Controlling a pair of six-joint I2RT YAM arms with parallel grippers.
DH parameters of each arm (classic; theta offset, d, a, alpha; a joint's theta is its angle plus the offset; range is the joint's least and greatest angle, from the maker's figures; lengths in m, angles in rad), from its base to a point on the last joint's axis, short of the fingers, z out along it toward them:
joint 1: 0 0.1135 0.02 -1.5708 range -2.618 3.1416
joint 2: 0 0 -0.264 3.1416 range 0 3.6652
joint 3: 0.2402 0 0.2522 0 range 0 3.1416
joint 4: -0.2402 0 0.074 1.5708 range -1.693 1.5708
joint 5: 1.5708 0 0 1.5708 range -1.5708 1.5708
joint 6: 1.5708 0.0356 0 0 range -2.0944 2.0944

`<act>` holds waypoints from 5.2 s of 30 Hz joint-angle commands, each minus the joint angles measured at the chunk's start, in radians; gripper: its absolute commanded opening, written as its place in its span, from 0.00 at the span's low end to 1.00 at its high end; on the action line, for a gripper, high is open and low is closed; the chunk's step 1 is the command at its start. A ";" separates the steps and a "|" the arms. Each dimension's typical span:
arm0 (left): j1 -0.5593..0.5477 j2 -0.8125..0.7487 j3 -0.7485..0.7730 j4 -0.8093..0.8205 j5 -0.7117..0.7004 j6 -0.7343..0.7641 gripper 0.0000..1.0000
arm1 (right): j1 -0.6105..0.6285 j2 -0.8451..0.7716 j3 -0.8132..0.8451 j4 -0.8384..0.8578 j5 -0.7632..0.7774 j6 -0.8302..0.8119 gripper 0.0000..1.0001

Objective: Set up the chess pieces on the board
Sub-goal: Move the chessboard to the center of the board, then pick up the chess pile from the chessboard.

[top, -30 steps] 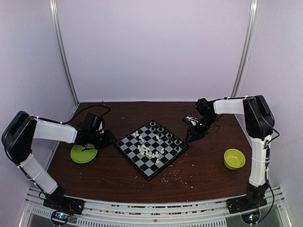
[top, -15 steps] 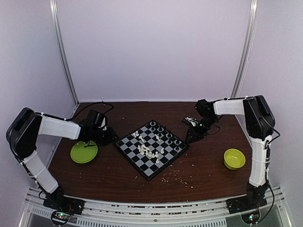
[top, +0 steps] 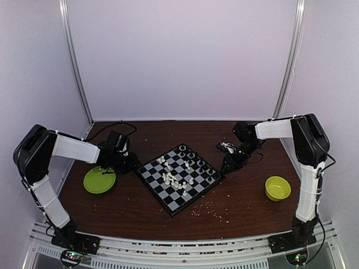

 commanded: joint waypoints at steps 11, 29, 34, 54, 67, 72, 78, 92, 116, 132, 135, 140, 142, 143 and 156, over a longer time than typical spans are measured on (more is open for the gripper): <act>-0.010 0.088 0.071 0.125 0.136 0.055 0.39 | 0.019 -0.068 -0.104 -0.064 -0.053 -0.084 0.21; -0.070 0.141 0.154 0.135 0.197 0.138 0.34 | 0.022 -0.197 -0.268 -0.081 -0.078 -0.128 0.20; -0.079 0.150 0.166 0.134 0.204 0.146 0.34 | 0.022 -0.210 -0.304 -0.093 -0.083 -0.145 0.17; -0.110 0.176 0.205 0.137 0.245 0.186 0.33 | 0.084 -0.245 -0.354 -0.118 -0.171 -0.206 0.13; -0.110 0.049 0.233 0.003 0.142 0.257 0.35 | 0.084 -0.286 -0.341 -0.154 -0.146 -0.231 0.14; -0.116 -0.027 0.282 -0.103 0.133 0.324 0.38 | -0.032 -0.399 -0.324 -0.192 -0.063 -0.271 0.20; -0.219 -0.086 0.422 -0.279 0.009 0.484 0.38 | -0.179 -0.565 -0.337 -0.122 -0.084 -0.244 0.25; -0.487 0.168 0.702 -0.445 -0.204 0.417 0.44 | -0.291 -0.634 -0.414 -0.016 -0.117 -0.253 0.32; -0.509 0.423 0.837 -0.476 -0.158 0.415 0.53 | -0.338 -0.623 -0.409 -0.034 -0.143 -0.269 0.35; -0.508 0.561 1.031 -0.673 -0.157 0.428 0.54 | -0.344 -0.616 -0.408 -0.048 -0.148 -0.281 0.35; -0.507 0.562 1.022 -0.675 -0.144 0.427 0.54 | -0.344 -0.612 -0.406 -0.050 -0.150 -0.285 0.35; -0.509 0.569 1.026 -0.674 -0.143 0.425 0.54 | -0.345 -0.606 -0.405 -0.053 -0.152 -0.286 0.35; -0.509 0.566 1.025 -0.675 -0.148 0.424 0.53 | -0.346 -0.603 -0.405 -0.054 -0.151 -0.287 0.35; -0.508 0.564 1.024 -0.674 -0.148 0.424 0.53 | -0.346 -0.604 -0.406 -0.055 -0.152 -0.288 0.35; -0.506 0.529 1.036 -0.679 -0.185 0.390 0.53 | -0.349 -0.593 -0.403 -0.060 -0.157 -0.288 0.35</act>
